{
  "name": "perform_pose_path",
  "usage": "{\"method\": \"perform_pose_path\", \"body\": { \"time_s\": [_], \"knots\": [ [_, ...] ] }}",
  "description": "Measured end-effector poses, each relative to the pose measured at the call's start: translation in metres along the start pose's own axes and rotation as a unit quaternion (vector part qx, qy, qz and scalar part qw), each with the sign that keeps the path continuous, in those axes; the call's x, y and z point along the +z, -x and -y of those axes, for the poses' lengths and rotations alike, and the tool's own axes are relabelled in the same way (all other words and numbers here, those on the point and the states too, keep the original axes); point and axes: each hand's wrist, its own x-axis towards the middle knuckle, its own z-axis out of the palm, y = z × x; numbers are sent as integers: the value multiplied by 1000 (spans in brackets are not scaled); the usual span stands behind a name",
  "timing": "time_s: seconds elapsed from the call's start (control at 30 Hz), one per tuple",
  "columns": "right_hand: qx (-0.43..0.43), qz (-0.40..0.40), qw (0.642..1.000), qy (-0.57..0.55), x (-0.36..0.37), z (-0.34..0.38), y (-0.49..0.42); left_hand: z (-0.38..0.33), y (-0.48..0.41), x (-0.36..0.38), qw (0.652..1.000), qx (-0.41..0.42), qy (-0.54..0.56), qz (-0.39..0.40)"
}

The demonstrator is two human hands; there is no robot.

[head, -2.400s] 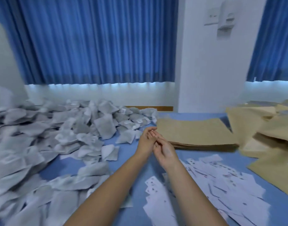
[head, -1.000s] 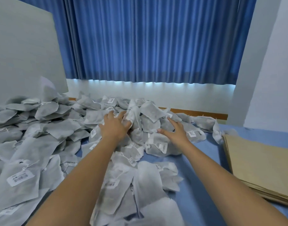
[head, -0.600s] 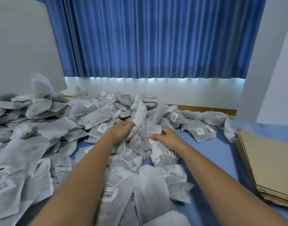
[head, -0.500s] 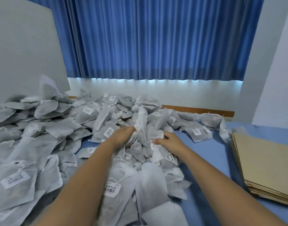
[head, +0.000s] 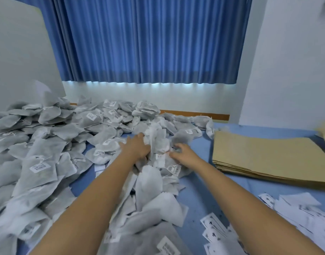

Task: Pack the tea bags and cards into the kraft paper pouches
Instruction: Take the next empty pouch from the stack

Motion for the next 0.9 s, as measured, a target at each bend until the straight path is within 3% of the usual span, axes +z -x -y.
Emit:
{"method": "perform_pose_path", "body": {
  "time_s": [0.1, 0.27, 0.33, 0.4, 0.53, 0.7, 0.77, 0.9],
  "knots": [
    [9, -40, 998, 40, -25, -7, 18, -30, 18, 3, 997, 22, -31, -68],
    [56, -261, 962, 67, -90, -47, 62, -73, 41, 1, 990, 34, -45, -130],
    [101, -304, 942, 102, -120, -70, 82, -97, 49, 3, 987, 74, -38, -135],
    [146, -284, 927, 198, -144, -90, 103, -125, 59, 12, 981, 139, -26, -133],
    [130, -121, 903, 391, -160, -115, 127, -178, 84, 55, 962, 252, -62, -90],
    [31, -164, 851, 498, -153, -116, 141, -223, 104, 107, 916, 373, -140, -52],
    [19, -167, 866, 471, -146, -109, 148, -230, 111, 115, 919, 373, -117, -46],
    [54, -172, 951, 251, -143, -95, 169, -222, 113, 111, 932, 349, -37, -86]
  ]
}}
